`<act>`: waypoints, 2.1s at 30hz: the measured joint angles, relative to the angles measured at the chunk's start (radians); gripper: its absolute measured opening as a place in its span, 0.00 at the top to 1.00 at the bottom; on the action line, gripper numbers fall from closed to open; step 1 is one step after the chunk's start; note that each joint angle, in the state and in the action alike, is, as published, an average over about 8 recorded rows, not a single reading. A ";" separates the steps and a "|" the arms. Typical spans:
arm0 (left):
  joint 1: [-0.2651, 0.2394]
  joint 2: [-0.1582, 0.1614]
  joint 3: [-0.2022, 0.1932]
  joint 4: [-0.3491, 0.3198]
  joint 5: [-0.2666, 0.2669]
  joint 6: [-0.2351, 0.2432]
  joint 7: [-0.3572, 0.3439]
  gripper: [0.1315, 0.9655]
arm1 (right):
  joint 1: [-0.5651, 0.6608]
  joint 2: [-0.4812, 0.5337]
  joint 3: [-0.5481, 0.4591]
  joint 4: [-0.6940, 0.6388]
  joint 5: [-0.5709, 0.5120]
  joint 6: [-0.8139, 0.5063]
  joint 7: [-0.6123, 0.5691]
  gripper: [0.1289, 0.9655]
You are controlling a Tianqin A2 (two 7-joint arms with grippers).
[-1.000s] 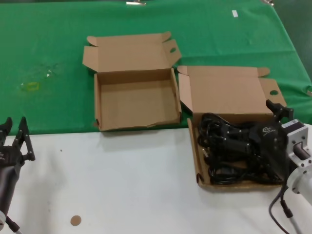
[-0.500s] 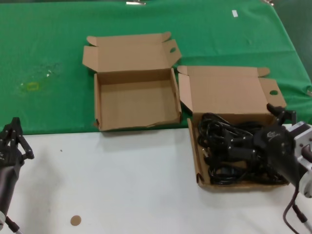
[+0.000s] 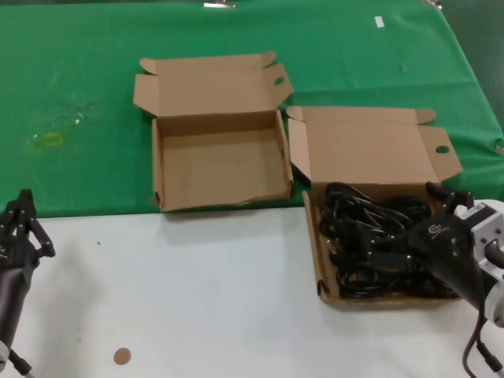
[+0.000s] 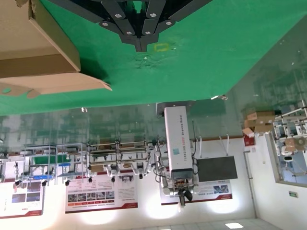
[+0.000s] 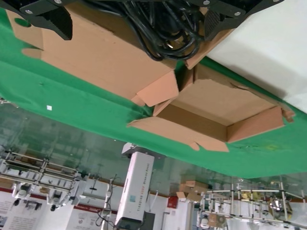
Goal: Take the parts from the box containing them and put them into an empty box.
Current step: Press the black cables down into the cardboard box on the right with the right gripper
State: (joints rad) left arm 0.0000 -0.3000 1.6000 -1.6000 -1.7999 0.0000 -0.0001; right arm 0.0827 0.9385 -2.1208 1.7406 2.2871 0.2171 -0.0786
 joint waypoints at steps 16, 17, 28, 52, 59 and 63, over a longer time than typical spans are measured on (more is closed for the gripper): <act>0.000 0.000 0.000 0.000 0.000 0.000 0.000 0.99 | 0.098 0.181 -0.091 -0.009 -0.035 -0.150 0.023 0.00; 0.000 0.000 0.000 0.000 0.000 0.000 0.000 0.99 | 0.109 0.190 -0.100 -0.016 -0.043 -0.161 0.027 0.00; 0.000 0.000 0.000 0.000 0.000 0.000 0.000 0.99 | 0.203 0.217 -0.159 -0.093 -0.157 -0.261 0.100 0.00; 0.000 0.000 0.000 0.000 0.000 0.000 0.000 0.99 | 0.211 0.127 -0.069 -0.178 -0.503 -0.464 0.282 0.24; 0.000 0.000 0.000 0.000 0.000 0.000 0.000 0.99 | 0.203 0.085 -0.010 -0.217 -0.564 -0.519 0.283 0.42; 0.000 0.000 0.000 0.000 0.000 0.000 0.000 0.99 | 0.201 0.062 0.024 -0.234 -0.593 -0.549 0.279 0.51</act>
State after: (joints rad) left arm 0.0000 -0.3000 1.6000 -1.6000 -1.7996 0.0000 -0.0004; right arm 0.2833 1.0005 -2.0972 1.5061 1.6937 -0.3315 0.2008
